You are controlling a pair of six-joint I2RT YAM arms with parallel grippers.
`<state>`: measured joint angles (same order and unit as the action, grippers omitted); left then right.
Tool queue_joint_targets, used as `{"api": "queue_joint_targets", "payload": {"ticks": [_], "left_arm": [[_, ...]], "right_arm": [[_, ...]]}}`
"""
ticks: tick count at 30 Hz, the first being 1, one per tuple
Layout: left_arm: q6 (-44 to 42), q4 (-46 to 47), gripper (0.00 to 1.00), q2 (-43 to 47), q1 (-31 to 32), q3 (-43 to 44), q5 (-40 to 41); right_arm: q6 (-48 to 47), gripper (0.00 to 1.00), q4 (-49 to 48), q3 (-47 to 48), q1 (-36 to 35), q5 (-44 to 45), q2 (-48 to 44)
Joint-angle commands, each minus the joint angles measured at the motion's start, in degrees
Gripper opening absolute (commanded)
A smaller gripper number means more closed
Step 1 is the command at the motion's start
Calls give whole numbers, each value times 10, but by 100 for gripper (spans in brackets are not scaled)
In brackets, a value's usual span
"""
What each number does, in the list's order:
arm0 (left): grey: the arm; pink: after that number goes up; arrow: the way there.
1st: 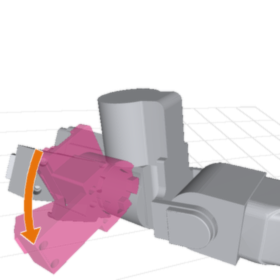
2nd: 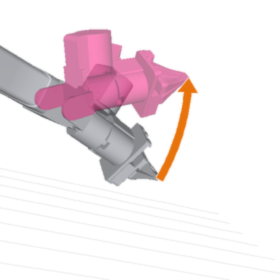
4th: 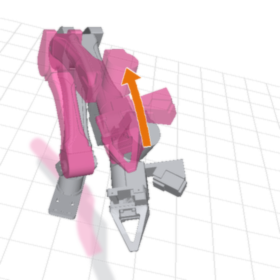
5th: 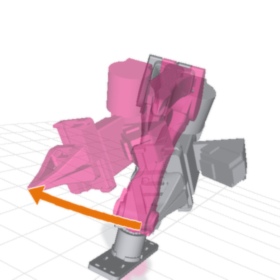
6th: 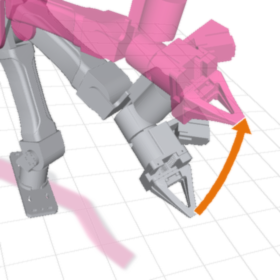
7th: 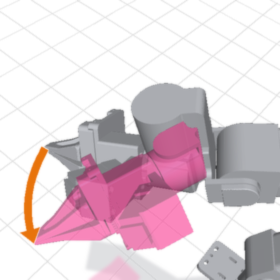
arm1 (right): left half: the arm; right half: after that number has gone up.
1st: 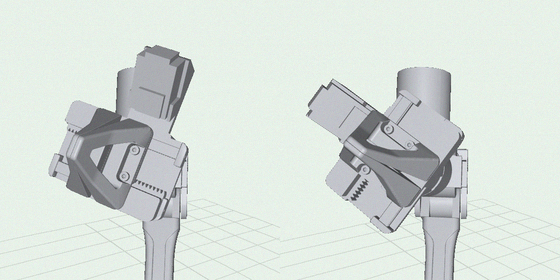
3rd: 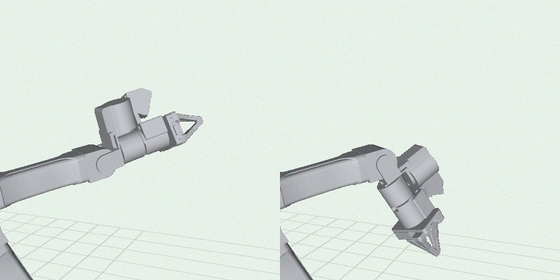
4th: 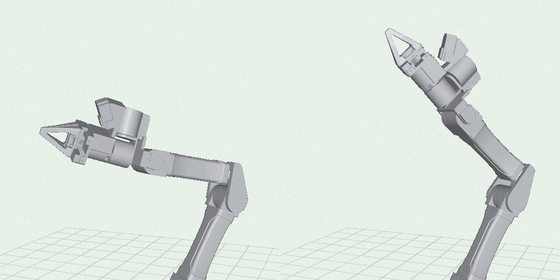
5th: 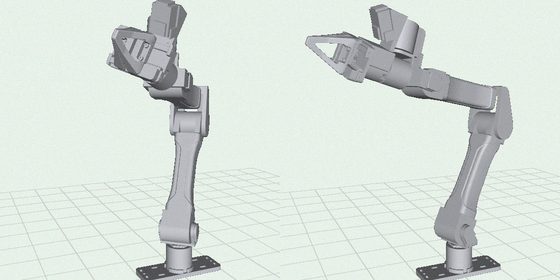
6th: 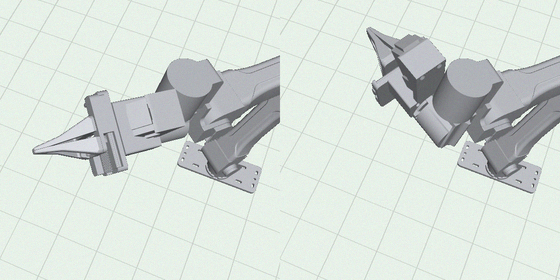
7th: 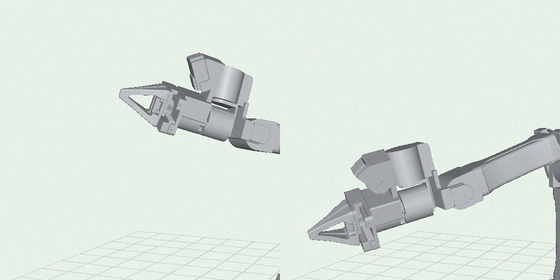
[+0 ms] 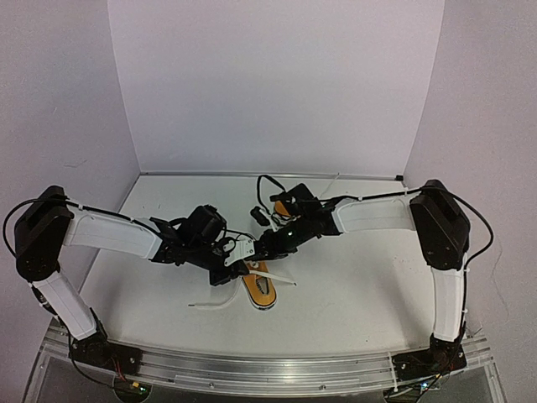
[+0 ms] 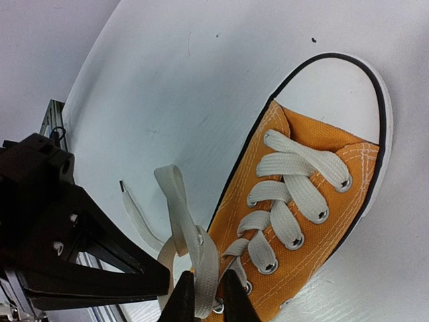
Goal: Tie the shoes
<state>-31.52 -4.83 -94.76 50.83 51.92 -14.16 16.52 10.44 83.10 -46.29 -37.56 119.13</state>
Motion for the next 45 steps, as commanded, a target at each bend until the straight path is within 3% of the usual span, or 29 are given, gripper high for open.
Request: {"api": "queue_joint_targets", "payload": {"ticks": [1, 5, 39, 40, 45], "left_arm": [[-1, 18, 2, 17, -1, 4, 9], [0, 18, 2, 17, -1, 4, 14], [11, 32, 0, 28, -1, 5, 27], [11, 32, 0, 26, -1, 6, 26], [9, 25, 0, 21, -1, 9, 20]], "right_arm": [[-13, 10, 10, 23, -4, -4, 7], [-14, 0, 11, 17, -4, -7, -4], [-21, 0, -2, -42, -4, 20, -61], [-20, 0, 0, -36, -4, 22, -55], [-19, 23, 13, -12, -4, 33, -33]]}}
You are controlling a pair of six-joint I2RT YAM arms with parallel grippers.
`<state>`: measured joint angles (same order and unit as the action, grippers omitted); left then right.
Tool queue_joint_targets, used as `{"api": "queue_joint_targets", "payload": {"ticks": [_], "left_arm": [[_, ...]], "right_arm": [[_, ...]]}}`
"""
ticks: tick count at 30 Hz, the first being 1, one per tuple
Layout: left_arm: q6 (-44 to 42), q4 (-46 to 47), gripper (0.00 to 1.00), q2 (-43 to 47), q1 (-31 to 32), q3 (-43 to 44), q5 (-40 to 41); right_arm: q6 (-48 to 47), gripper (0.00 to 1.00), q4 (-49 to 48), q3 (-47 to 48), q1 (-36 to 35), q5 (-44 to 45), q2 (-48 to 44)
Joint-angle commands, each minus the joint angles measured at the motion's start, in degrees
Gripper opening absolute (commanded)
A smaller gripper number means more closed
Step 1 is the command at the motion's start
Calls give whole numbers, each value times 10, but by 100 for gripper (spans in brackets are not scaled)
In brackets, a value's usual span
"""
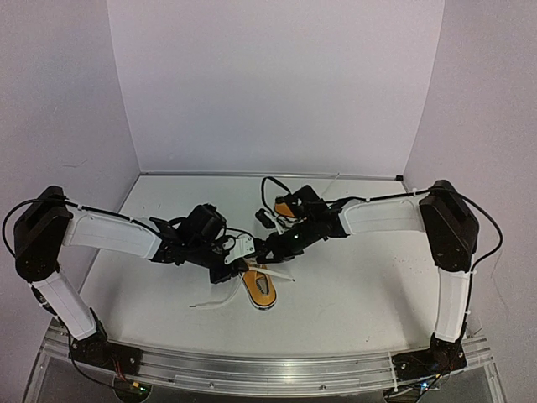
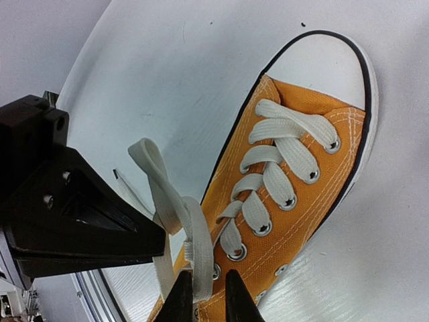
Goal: Tie the shoes
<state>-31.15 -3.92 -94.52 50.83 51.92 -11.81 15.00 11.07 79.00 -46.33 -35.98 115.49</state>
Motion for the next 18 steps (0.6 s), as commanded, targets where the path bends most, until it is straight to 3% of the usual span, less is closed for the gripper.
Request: {"api": "queue_joint_targets", "payload": {"ticks": [1, 15, 18], "left_arm": [[5, 15, 0, 19, 0, 9, -5], [4, 13, 0, 19, 0, 10, -5], [4, 12, 0, 19, 0, 11, -5]], "right_arm": [[-3, 24, 8, 33, -4, 18, 6], [-15, 25, 31, 70, -4, 13, 46], [-18, 20, 34, 70, -4, 11, 50]]}}
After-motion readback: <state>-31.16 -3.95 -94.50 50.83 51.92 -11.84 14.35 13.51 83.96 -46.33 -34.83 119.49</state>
